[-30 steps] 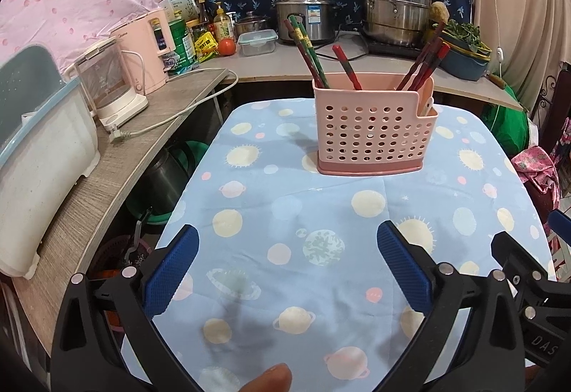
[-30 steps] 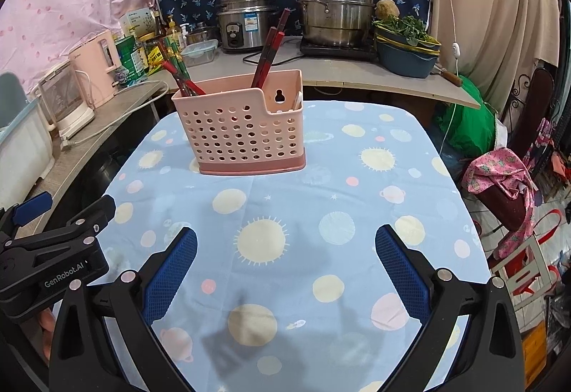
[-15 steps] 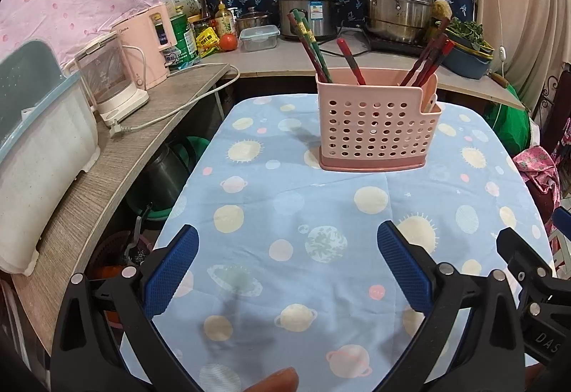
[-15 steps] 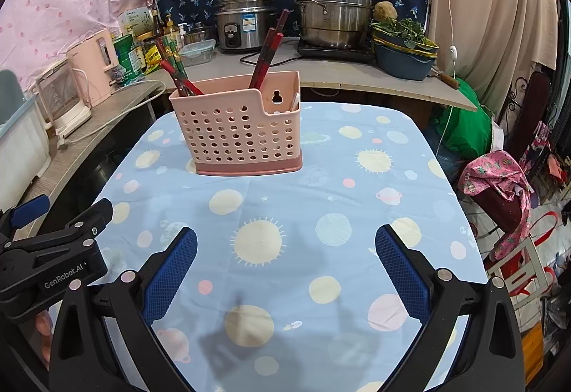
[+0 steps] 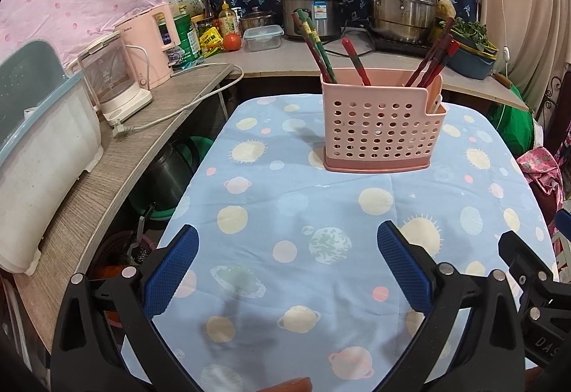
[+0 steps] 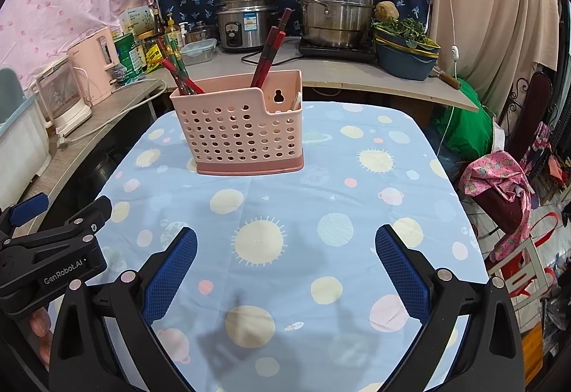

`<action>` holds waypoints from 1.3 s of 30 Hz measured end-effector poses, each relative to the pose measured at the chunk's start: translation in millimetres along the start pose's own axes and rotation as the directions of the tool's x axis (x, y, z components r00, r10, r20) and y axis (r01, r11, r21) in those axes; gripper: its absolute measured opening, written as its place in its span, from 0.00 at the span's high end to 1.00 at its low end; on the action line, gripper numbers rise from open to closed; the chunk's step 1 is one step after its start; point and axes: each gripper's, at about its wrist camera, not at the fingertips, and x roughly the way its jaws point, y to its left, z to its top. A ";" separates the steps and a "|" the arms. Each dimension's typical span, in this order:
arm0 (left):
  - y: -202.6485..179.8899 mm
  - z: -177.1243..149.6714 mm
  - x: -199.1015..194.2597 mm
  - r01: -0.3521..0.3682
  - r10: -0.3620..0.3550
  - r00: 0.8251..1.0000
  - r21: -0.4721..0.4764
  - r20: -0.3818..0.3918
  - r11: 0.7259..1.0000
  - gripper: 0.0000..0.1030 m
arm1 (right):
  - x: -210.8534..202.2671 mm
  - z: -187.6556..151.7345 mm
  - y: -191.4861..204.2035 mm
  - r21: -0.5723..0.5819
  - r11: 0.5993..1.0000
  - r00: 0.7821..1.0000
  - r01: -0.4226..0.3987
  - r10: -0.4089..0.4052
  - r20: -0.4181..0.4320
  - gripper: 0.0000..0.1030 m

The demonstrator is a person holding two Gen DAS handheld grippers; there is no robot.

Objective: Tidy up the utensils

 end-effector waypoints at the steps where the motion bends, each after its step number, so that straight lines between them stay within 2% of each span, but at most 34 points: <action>1: -0.1 0.5 0.2 0.000 0.000 1.000 0.000 0.001 1.000 0.07 | -0.5 -0.3 -0.1 0.000 1.000 1.000 0.001 -0.001 -0.001 0.06; 39: 0.4 4.8 8.3 -0.014 0.014 1.000 -0.009 -0.002 1.000 0.07 | 11.1 1.2 0.8 0.001 1.000 1.000 0.001 -0.001 -0.009 0.06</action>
